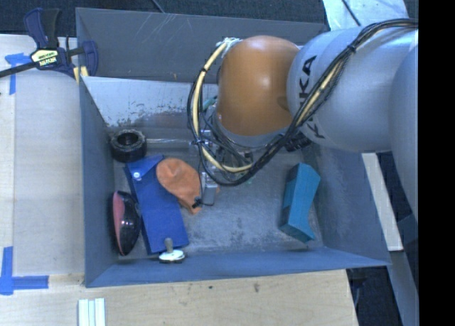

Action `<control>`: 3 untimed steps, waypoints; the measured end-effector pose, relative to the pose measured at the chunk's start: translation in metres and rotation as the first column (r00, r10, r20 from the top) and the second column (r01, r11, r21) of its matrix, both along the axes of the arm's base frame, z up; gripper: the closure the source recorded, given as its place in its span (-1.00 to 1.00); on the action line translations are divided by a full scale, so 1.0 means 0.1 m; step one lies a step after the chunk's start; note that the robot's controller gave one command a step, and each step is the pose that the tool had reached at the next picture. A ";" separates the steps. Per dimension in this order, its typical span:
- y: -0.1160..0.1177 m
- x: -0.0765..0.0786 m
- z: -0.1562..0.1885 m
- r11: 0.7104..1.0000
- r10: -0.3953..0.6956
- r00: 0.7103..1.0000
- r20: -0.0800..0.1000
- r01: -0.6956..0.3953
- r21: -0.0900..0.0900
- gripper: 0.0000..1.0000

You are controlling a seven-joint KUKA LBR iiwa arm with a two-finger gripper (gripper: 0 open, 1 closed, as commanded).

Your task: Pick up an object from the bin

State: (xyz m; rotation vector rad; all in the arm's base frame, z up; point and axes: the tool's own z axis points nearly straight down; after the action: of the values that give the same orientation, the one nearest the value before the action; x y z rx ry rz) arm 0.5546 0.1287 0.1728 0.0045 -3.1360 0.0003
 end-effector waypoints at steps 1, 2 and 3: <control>-0.01 0.02 0.05 1.000 -0.002 1.000 0.008 0.002 0.001 -1.00; 0.05 0.13 -0.48 0.998 -0.056 0.998 0.014 0.056 0.003 -1.00; 0.11 0.19 -1.01 0.984 -0.176 0.984 0.010 0.176 0.002 1.00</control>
Offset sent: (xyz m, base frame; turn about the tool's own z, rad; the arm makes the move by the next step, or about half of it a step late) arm 0.0177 0.0089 -0.0920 0.0943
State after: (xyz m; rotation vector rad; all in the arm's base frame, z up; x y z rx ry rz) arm 0.5741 0.1393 0.0717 -0.2728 -3.1344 -0.0018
